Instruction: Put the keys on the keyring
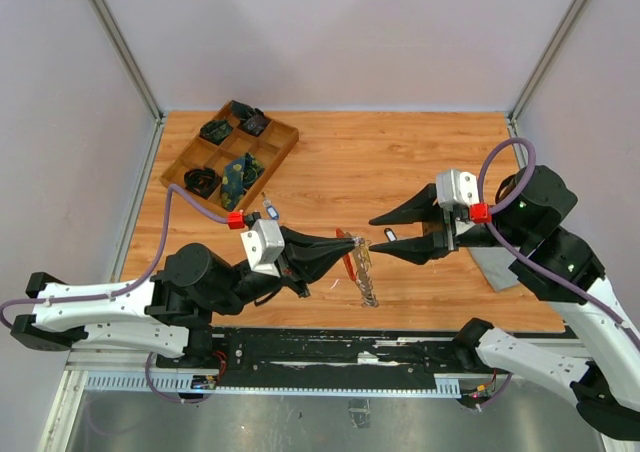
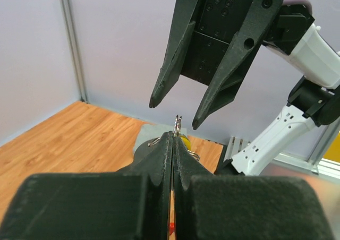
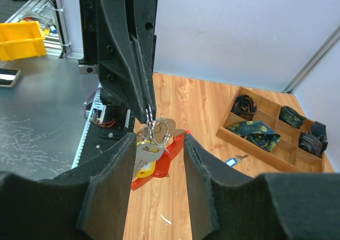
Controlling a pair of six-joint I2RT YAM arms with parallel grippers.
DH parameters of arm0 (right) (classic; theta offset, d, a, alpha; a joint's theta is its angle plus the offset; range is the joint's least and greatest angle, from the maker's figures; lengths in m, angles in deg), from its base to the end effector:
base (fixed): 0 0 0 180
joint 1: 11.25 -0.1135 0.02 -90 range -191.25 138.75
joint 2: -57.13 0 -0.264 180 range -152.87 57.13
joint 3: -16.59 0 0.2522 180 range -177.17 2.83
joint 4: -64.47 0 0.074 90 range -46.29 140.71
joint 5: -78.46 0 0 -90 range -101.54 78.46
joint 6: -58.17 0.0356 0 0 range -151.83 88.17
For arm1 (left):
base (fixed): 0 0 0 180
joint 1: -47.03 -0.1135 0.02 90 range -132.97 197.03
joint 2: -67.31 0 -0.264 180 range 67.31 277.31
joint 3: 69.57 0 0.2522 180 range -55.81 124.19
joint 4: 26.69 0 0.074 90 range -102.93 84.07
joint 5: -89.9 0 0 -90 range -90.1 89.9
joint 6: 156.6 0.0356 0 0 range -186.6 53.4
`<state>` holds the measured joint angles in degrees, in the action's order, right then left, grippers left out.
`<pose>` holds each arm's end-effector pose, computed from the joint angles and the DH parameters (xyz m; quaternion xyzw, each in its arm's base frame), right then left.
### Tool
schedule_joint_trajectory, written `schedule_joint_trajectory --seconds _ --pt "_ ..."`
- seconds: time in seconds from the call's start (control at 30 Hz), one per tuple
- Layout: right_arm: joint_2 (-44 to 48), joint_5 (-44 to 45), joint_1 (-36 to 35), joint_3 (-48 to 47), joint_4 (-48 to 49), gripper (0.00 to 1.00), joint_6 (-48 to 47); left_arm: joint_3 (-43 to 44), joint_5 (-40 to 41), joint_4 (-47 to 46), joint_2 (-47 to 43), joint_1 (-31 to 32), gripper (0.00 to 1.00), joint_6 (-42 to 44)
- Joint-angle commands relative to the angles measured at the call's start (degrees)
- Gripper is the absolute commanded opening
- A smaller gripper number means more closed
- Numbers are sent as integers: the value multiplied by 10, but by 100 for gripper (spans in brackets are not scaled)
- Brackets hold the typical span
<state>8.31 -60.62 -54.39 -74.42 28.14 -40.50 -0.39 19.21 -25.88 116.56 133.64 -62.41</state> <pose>0.0764 0.1084 0.4915 -0.5436 0.4136 0.4659 0.5625 0.0228 -0.1854 0.4347 0.3111 0.4987 -0.4560 0.6683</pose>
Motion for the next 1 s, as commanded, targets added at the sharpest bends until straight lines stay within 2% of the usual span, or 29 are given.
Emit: schedule_joint_trajectory --seconds 0.0,0.8,0.97 --pt "-3 -46 -13 1 33 41 25 -6 -8 -49 -9 4 1 -16" --pt "-18 -70 -13 6 24 24 31 -14 -18 -67 -4 4 0 -16" --pt "-22 -80 -13 5 19 15 30 -14 -18 -70 -3 4 0 -16"
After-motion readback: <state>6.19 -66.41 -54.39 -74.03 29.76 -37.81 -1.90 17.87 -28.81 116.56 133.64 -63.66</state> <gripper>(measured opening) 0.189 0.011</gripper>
